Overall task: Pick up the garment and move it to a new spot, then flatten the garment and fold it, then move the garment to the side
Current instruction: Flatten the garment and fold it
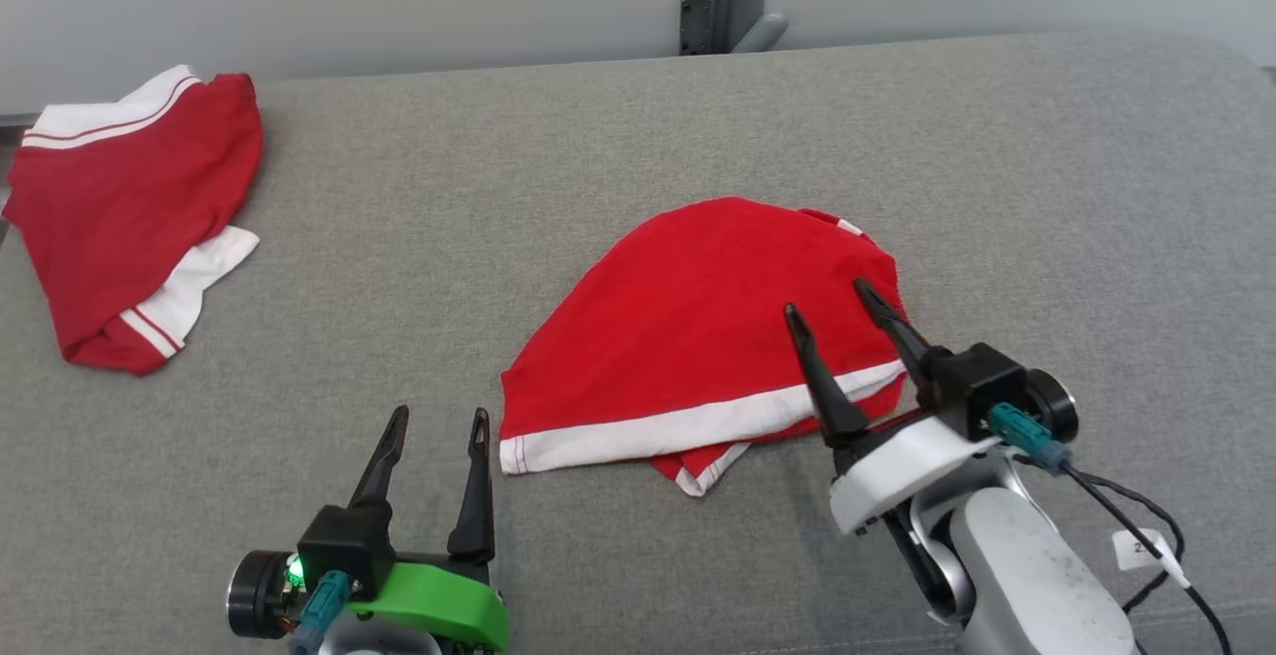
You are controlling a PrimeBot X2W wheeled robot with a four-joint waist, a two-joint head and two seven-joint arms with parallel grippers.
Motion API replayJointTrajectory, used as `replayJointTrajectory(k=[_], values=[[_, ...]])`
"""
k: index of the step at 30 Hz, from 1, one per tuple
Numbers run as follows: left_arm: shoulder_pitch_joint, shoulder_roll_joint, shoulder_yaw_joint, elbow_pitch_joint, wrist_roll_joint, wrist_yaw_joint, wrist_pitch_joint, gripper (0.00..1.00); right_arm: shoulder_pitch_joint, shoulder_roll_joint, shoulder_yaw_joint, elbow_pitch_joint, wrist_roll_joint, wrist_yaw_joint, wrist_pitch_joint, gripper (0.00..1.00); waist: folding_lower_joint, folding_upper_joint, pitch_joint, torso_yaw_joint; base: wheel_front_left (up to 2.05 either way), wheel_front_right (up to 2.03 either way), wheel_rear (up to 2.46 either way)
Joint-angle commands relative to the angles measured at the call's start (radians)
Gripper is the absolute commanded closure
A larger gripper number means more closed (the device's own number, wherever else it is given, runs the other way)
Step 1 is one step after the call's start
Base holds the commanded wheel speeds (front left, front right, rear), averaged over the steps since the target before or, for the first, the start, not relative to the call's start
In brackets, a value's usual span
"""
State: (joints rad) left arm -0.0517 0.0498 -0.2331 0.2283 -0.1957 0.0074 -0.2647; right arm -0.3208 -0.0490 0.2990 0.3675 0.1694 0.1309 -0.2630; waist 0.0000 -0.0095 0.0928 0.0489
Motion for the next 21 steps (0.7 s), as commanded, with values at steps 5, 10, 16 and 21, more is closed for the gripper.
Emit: replayJointTrajectory(k=[5,10,16,21], values=[[0.005,0.001,-0.005,0.007,-0.002,0.004,0.001,0.0,0.104,-0.002,-0.144,-0.075,-0.028,0.0,-0.003,0.0,0.0,0.0095,-0.035,-0.049,0.0,0.0,0.0],[0.029,0.001,0.012,0.013,-0.006,0.01,0.001,0.0,0.189,-0.002,-0.253,-0.147,-0.027,0.0,-0.003,0.0,0.0,0.0095,-0.065,-0.057,0.0,0.0,0.0],[0.06,0.001,0.037,0.015,0.0,0.009,0.001,0.0,0.253,-0.002,-0.306,-0.207,-0.02,0.0,-0.003,0.0,0.0,0.0095,-0.088,-0.057,0.0,0.0,0.0],[0.078,0.001,0.061,0.011,0.006,0.004,0.001,0.0,0.279,-0.002,-0.322,-0.225,-0.012,0.0,-0.003,0.0,0.0,0.0095,-0.097,-0.05,0.0,0.0,0.0]])
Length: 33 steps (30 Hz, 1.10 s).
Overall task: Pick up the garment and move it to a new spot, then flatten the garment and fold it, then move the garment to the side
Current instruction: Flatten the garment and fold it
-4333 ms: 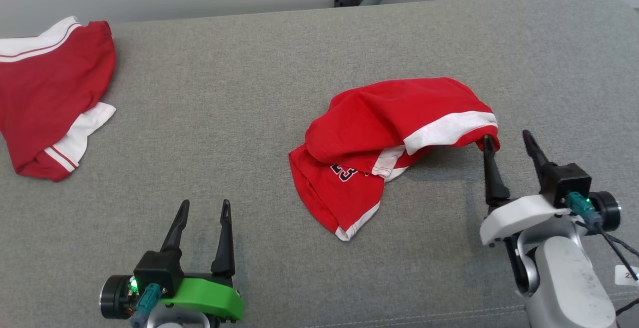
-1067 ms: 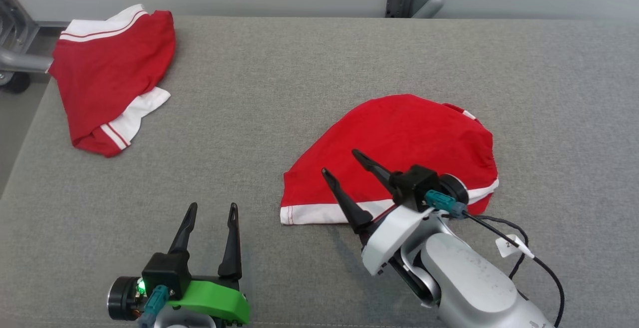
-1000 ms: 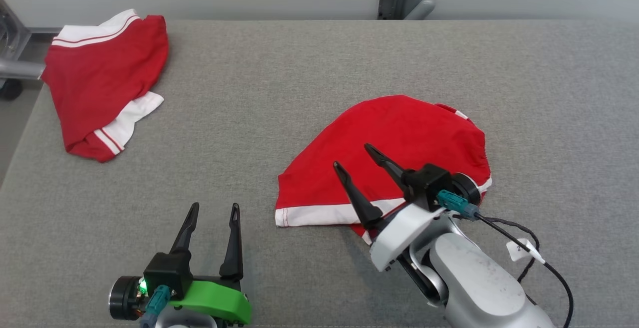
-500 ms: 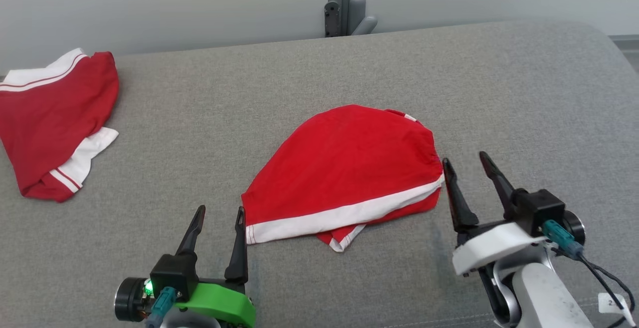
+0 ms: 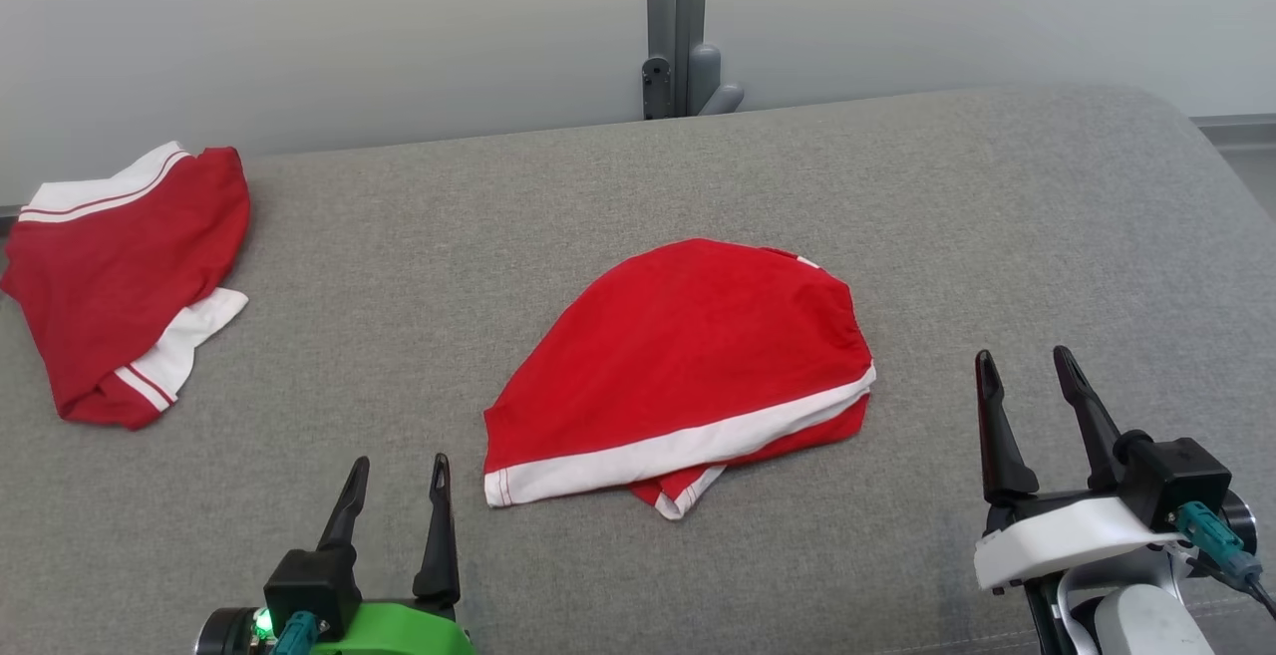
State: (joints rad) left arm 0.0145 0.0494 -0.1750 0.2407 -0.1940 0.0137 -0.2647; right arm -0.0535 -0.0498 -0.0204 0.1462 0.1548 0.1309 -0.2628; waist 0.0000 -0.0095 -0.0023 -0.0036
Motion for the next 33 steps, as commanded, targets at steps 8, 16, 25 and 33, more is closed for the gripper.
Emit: replayJointTrajectory(k=[8,16,25,33], values=[[0.029,0.002,0.025,-0.01,0.006,-0.004,0.001,0.0,0.026,-0.001,-0.007,0.003,0.004,0.0,-0.003,0.0,0.0,0.0095,-0.01,0.012,0.0,0.0,0.0],[0.032,0.002,0.032,-0.017,0.006,-0.004,0.001,0.0,0.019,-0.001,-0.001,0.022,0.011,0.0,-0.003,0.0,0.0,0.0095,-0.011,0.015,0.0,0.0,0.0],[0.018,0.002,0.008,0.041,-0.002,-0.019,0.001,0.0,0.016,-0.001,0.006,0.042,0.016,0.0,-0.003,0.0,0.0,0.0095,-0.002,0.013,0.0,0.0,0.0],[-0.085,0.002,-0.08,0.249,-0.052,-0.057,0.021,0.0,0.001,-0.002,0.013,0.069,0.014,0.0,-0.003,0.0,0.0,0.0095,0.02,-0.005,0.0,0.0,0.0]])
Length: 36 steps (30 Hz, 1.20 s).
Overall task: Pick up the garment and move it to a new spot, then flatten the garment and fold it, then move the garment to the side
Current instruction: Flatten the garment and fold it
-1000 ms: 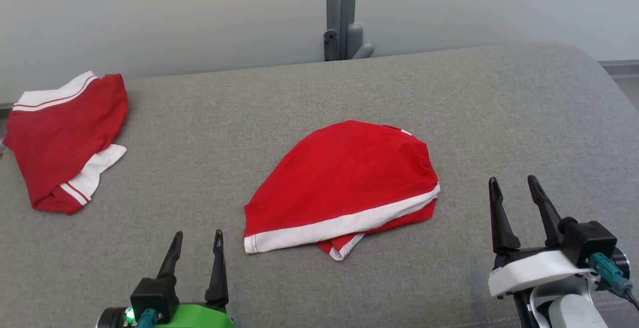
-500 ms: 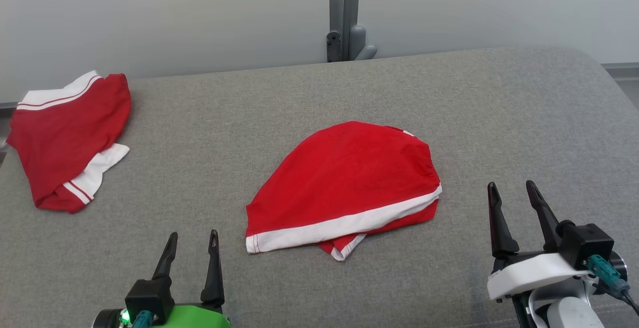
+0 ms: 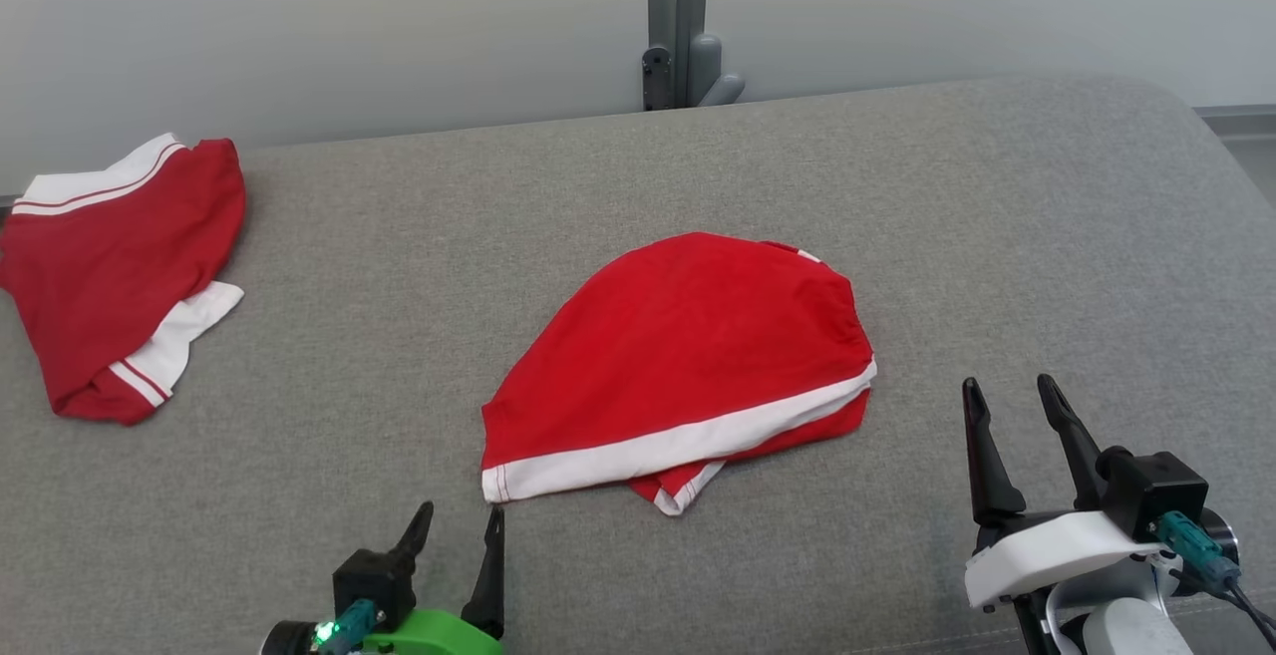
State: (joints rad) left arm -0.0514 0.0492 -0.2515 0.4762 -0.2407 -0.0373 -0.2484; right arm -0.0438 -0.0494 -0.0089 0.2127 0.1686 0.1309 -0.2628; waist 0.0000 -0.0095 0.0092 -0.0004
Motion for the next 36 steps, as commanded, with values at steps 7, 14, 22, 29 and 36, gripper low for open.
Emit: replayJointTrajectory(k=[7,14,22,29,36], values=[[-0.102,0.003,-0.039,0.131,-0.053,-0.02,0.035,0.0,-0.027,-0.002,0.01,0.005,0.002,0.0,-0.003,0.0,0.0,0.0095,0.044,-0.039,0.0,0.0,0.0],[-0.185,0.002,-0.042,0.243,-0.135,-0.029,0.03,0.0,-0.048,-0.002,0.009,0.005,-0.003,0.0,-0.003,0.0,0.0,0.0095,0.086,-0.075,0.0,0.0,0.0],[-0.228,0.003,-0.084,0.287,-0.23,-0.032,-0.002,0.0,-0.054,-0.002,-0.002,0.0,-0.005,0.0,-0.003,0.0,0.0,0.0095,0.106,-0.084,0.0,0.0,0.0],[-0.219,0.003,-0.101,0.257,-0.243,-0.016,-0.017,0.0,-0.056,-0.002,-0.003,0.001,-0.003,0.0,-0.003,0.0,0.0,0.0095,0.105,-0.077,0.0,0.0,0.0],[-0.193,0.002,-0.092,0.235,-0.241,-0.015,-0.018,0.69,-0.057,-0.002,-0.004,0.008,-0.001,0.0,-0.003,0.0,0.0,0.0095,0.107,-0.066,0.0,0.0,0.0]])
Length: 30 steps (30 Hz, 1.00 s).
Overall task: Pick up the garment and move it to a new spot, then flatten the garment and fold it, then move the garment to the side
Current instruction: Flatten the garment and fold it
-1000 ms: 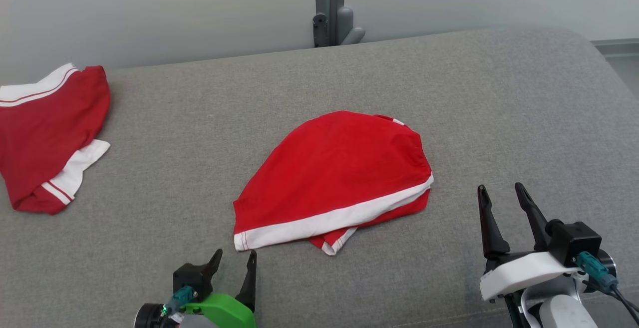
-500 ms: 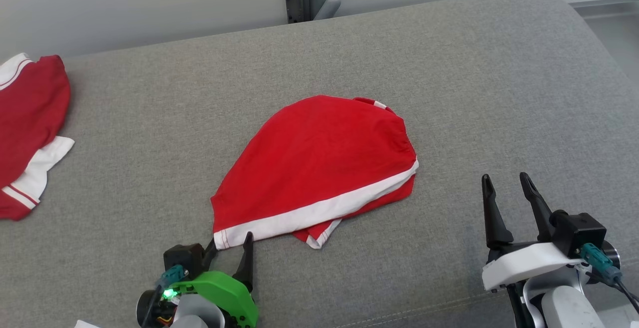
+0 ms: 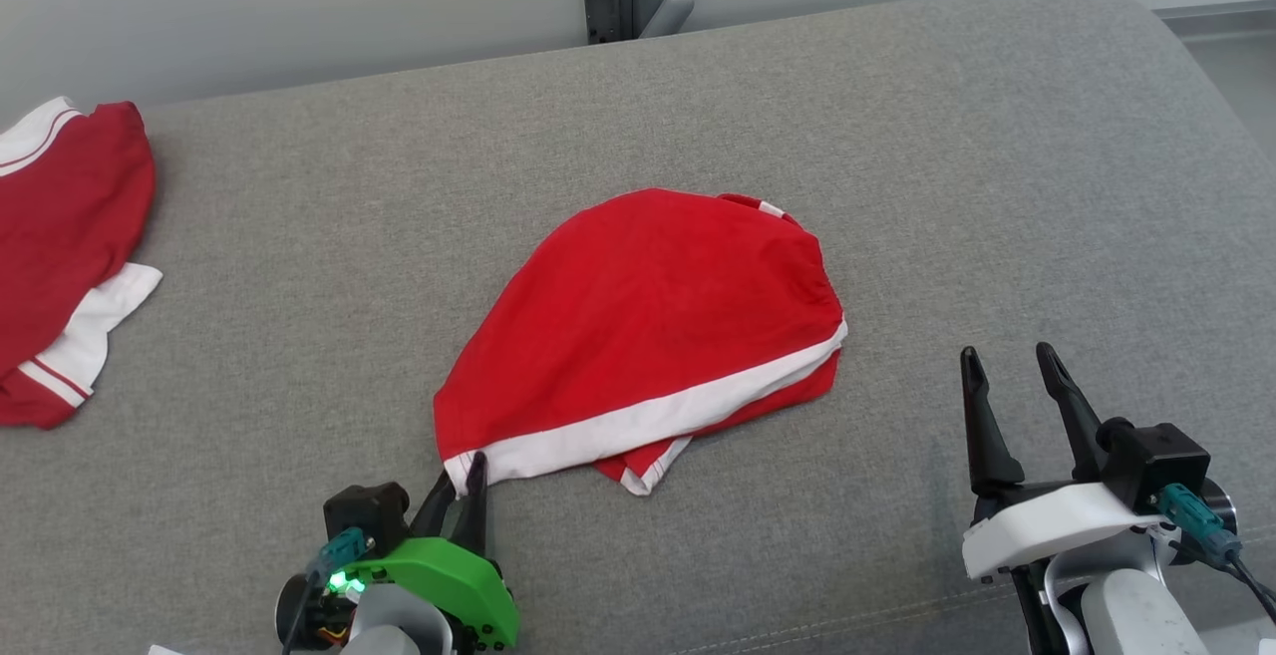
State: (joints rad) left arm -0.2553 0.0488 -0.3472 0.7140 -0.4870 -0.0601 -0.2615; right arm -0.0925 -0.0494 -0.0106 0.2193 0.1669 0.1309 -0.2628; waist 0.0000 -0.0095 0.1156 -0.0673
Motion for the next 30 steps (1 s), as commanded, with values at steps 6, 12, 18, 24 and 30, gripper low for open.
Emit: replayJointTrajectory(k=[6,12,18,24,30], values=[[0.02,0.01,0.031,-0.024,0.019,0.017,-0.004,1.0,-0.019,-0.002,0.016,0.055,-0.022,0.0,-0.003,0.0,0.0,0.0095,-0.002,0.006,0.0,0.0,0.0],[0.027,0.03,0.078,-0.064,0.045,0.05,-0.004,1.0,-0.071,-0.027,0.053,0.142,-0.055,0.0,-0.003,0.0,0.0,0.0095,0.002,0.015,0.0,0.0,0.0],[0.028,0.041,0.122,-0.09,0.082,0.062,-0.004,1.0,-0.15,-0.089,0.194,0.263,-0.03,0.0,-0.003,0.0,0.0,0.0095,0.011,0.033,0.0,0.0,0.0],[0.008,0.036,0.144,-0.088,0.105,0.057,-0.004,1.0,-0.257,-0.142,0.35,0.368,0.039,0.0,-0.003,0.0,0.0,0.0095,0.035,0.048,0.0,0.0,0.0],[-0.02,0.027,0.159,-0.087,0.129,0.05,-0.004,1.0,-0.374,-0.171,0.499,0.448,0.11,0.0,-0.003,0.0,0.0,0.0095,0.082,0.072,0.0,0.0,0.0]])
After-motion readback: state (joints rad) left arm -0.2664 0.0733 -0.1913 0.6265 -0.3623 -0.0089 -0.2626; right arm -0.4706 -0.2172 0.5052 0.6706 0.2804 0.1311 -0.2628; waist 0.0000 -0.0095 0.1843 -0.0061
